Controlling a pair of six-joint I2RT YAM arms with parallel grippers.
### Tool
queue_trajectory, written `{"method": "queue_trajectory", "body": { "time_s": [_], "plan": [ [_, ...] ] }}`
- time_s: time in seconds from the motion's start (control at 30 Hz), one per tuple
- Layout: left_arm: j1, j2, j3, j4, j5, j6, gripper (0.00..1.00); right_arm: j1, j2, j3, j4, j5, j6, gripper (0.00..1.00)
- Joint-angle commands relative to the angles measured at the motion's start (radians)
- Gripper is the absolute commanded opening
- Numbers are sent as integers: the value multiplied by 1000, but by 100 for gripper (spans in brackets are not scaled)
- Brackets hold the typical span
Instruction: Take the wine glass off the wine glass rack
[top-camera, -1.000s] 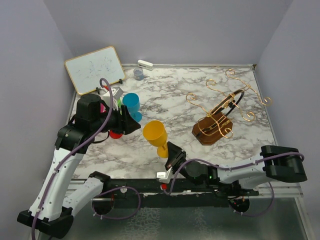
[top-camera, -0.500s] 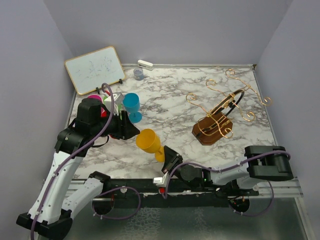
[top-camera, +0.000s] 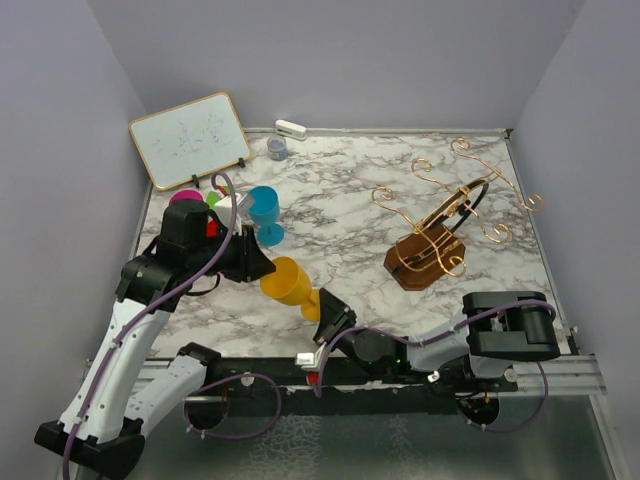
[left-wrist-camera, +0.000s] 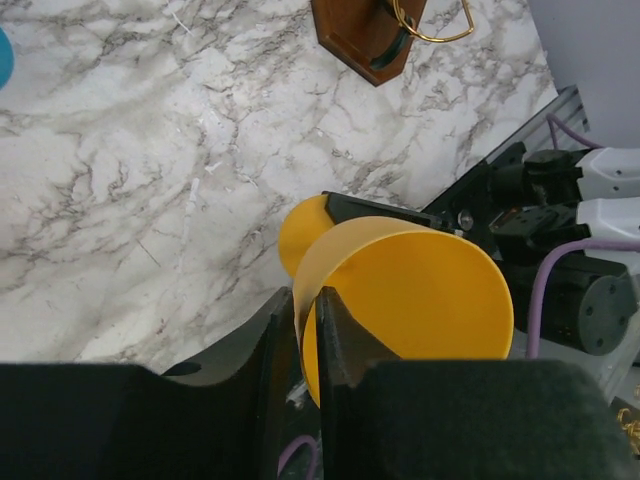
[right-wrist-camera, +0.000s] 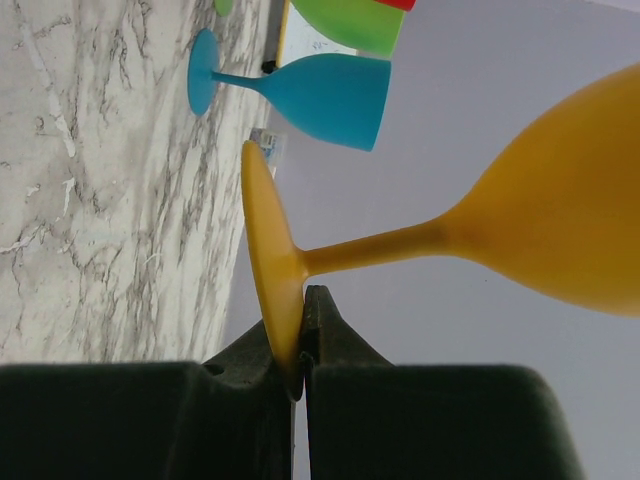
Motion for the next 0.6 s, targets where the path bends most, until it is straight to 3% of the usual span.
{"method": "queue_trajectory", "body": {
  "time_s": [0.0,0.03,0.2,0.23,0.33,0.37,0.43,0.57],
  "plan": [
    [-4,18,-11,-16,11,33,6,8,-5,25,97,17,16,2],
    [-4,22,-14,-18,11,38,0,8,-14,23,89,17,20,2],
    [-4,26,-20,-4,4,41,0,8,-47,18,41,30,51,6],
    [-4,25,-19,-1,-6,42,0,9,-51,23,21,38,71,13],
    [-4,27,-5,7,-83,39,0,10,-66,34,-83,60,158,48],
    [-4,33,3,6,-114,40,0,12,-73,34,-124,60,191,53],
    [-4,44,27,4,-162,49,0,15,-100,34,-230,52,263,59],
    [-4,53,68,16,-231,59,0,18,-147,42,-424,19,399,59]
  ]
}}
